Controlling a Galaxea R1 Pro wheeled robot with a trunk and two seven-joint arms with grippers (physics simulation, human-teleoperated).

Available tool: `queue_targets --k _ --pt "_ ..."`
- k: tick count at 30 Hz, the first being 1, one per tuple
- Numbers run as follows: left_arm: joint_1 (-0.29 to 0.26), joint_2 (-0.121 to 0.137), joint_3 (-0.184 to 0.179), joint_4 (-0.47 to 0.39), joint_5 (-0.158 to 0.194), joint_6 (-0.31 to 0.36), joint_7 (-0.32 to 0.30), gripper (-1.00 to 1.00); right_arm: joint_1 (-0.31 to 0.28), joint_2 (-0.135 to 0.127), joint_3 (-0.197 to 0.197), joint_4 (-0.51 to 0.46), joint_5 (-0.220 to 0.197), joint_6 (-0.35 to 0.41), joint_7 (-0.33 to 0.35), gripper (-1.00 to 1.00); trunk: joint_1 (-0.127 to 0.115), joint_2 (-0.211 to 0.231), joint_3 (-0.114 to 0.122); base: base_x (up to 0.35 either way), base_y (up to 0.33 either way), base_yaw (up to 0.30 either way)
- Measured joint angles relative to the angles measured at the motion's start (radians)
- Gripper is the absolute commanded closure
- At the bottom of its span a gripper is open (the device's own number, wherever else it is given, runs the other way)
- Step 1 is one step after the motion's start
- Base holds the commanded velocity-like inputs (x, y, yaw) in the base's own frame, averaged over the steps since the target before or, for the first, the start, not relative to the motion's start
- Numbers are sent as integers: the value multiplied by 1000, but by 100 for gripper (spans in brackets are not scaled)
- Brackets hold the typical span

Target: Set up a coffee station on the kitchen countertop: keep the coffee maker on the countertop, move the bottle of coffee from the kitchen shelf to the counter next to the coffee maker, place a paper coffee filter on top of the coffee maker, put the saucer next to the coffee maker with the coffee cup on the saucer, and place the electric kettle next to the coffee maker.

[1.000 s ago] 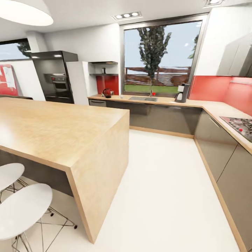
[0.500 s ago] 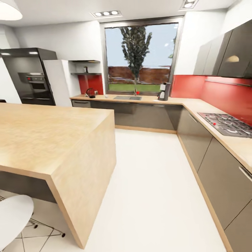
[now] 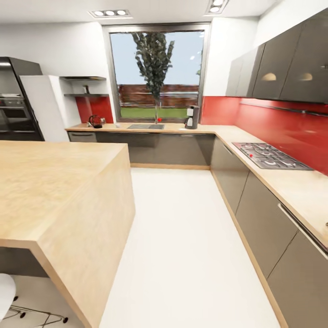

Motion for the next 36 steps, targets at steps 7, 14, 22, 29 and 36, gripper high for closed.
queue_targets --k 7,14,22,29,36 --pt "0 2 -1 -2 0 0 0 -100 0 0 0 0 0 0 0 -100 -27 49 18 0 0 -287" --pt "-36 69 10 -125 1 4 3 -100 0 0 3 -2 3 0 6 -100 -54 98 36 0 0 -225" --pt "-187 113 89 -154 33 0 3 -100 0 -58 4 -172 6 1 -1 -100 -81 148 58 0 0 -16" --pt "-269 114 100 -215 36 -17 2 -100 -2 -125 -33 -470 0 1 -3 -100 -81 148 58 0 0 0" --pt "-291 115 144 -230 69 -36 1 -100 -2 -130 -60 -606 0 -9 -1 -100 -81 148 58 0 0 0"
